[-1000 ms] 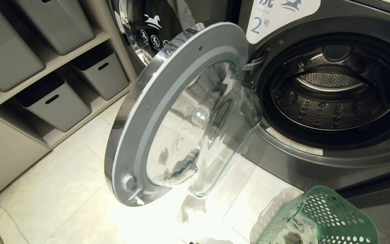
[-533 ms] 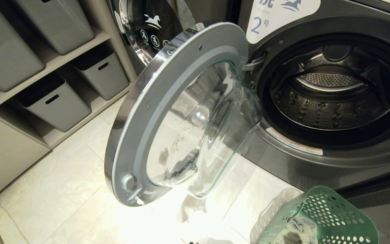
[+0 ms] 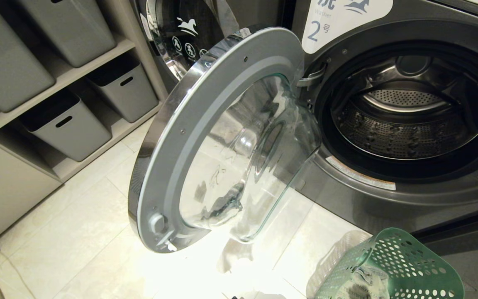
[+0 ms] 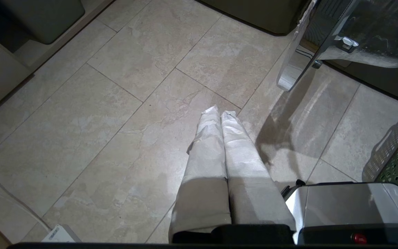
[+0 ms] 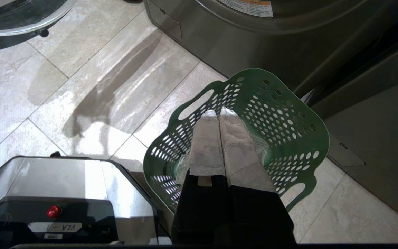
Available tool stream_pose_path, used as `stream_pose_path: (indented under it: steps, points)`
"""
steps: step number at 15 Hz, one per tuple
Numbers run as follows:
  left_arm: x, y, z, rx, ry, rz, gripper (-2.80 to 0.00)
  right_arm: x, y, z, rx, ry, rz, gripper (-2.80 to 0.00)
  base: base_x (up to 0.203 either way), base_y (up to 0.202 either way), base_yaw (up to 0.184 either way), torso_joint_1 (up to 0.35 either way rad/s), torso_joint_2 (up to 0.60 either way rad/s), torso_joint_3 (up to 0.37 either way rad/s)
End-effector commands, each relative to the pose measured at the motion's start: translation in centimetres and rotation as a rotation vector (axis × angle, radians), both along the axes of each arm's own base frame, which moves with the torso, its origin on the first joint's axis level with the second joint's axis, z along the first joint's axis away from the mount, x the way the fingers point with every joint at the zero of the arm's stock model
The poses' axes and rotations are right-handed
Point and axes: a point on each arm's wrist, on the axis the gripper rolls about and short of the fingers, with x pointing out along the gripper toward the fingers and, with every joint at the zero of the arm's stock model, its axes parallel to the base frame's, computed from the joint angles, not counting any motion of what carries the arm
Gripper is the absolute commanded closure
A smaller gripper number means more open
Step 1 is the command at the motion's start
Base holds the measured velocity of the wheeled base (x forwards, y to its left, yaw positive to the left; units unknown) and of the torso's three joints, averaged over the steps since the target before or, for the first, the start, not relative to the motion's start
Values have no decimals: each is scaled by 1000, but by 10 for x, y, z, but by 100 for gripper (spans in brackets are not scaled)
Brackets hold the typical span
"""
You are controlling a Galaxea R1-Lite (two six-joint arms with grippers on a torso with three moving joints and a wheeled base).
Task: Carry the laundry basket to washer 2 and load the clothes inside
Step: Place the clothes into the washing machine
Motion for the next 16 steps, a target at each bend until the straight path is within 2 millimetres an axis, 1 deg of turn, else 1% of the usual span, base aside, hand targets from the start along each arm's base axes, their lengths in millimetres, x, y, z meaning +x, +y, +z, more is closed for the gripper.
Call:
stream_pose_path:
  steps: [1,16]
  points:
    - [0,0,0,0,2,1,0,0,0,0,0,2,0,0,0,0,0,0,0,0]
    - [0,0,0,0,-2,0,0,0,0,0,0,2,0,0,0,0,0,0,0,0]
